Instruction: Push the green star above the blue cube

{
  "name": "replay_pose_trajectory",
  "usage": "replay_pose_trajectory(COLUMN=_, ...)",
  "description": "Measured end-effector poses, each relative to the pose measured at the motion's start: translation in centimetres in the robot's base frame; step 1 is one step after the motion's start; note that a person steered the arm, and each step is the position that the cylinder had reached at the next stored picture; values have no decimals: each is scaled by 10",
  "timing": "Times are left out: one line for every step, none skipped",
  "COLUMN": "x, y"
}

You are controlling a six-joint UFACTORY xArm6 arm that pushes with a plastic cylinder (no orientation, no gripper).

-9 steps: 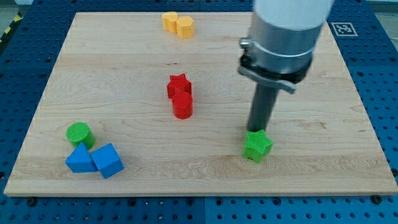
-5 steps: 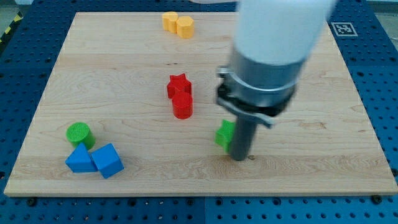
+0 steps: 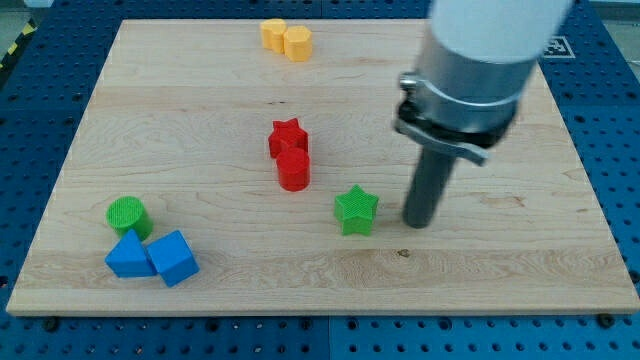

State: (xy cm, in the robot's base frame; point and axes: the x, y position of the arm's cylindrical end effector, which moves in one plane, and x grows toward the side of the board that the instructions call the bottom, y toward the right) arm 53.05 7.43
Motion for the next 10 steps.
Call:
replay_pose_trajectory(x=0, y=-67)
replay_pose_trajectory(x=0, y=-109)
replay_pose_trajectory(x=0, y=-110)
replay_pose_trajectory(x=0, y=-124)
replay_pose_trajectory(x=0, y=-167)
replay_pose_trajectory(x=-3, y=-179)
replay_pose_trajectory(x=-23, y=-170)
replay_pose_trajectory(x=-35, y=-173)
replay_pose_trajectory(x=-34, y=-190)
replay_pose_trajectory(x=-26, y=-205)
